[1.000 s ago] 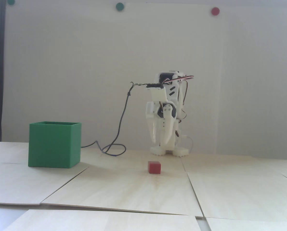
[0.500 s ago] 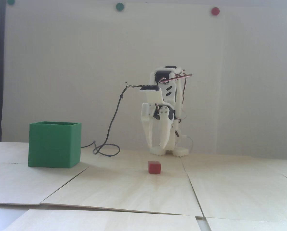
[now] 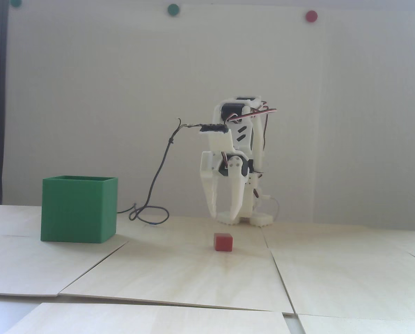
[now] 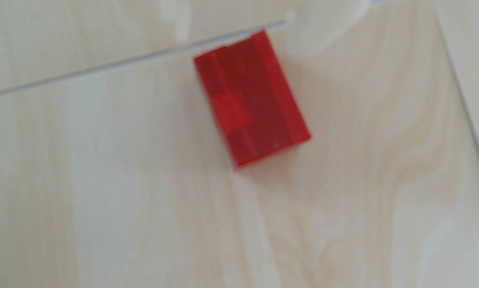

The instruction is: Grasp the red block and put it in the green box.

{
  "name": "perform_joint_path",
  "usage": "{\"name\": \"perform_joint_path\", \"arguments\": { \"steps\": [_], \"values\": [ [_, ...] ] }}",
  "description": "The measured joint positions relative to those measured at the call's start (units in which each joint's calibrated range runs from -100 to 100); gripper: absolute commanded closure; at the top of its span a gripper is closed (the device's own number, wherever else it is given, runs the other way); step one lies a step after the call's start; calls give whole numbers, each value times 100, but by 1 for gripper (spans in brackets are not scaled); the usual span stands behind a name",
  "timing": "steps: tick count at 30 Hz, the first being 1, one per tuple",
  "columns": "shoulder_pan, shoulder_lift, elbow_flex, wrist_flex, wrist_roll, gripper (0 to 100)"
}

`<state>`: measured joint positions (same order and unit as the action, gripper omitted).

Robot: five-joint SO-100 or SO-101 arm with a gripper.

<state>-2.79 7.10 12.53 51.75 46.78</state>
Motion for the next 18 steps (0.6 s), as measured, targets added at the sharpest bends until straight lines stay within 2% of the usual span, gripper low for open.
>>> {"name": "perform_joint_path", "arguments": {
  "steps": [18],
  "values": [
    [0, 490, -179, 0, 46, 88]
  ]
}}
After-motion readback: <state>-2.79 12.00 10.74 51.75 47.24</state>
